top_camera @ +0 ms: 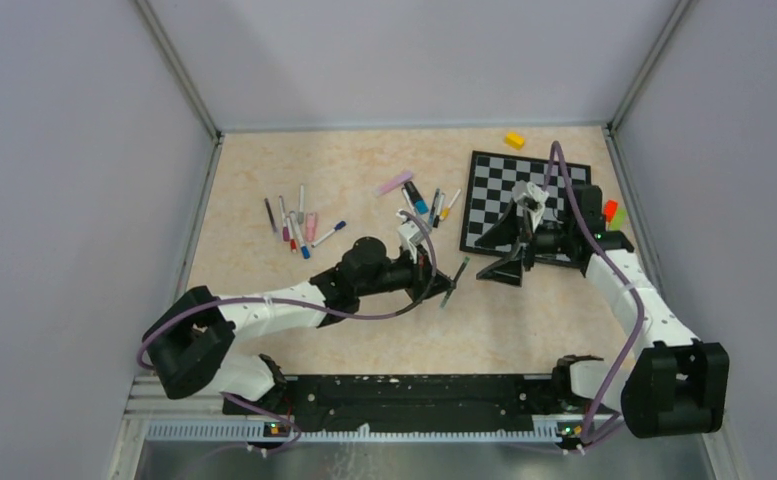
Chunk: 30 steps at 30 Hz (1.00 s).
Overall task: Open the pen caps
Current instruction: Pick up the pen from the center of the board.
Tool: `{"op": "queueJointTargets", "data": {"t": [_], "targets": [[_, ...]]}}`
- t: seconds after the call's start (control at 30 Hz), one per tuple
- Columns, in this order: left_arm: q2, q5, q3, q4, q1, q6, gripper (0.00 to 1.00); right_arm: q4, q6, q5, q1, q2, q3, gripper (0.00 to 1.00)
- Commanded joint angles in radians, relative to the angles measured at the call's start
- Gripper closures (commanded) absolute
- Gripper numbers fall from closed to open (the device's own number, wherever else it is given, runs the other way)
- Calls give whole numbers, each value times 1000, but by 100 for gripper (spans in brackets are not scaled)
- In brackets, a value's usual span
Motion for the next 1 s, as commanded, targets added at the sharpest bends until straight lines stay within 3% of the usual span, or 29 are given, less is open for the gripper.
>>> {"op": "queueJointTargets", "data": {"t": [0.0,0.7,0.97], "targets": [[1,-64,19,86,-33,36,100,634,734,-76,22,-37,-182,8],[43,-117,43,133,-86,22,100,722,865,-43,68,13,-241,33],[18,-167,32,133,-93,23,100,760,909,-74,98,49,-242,52]]}}
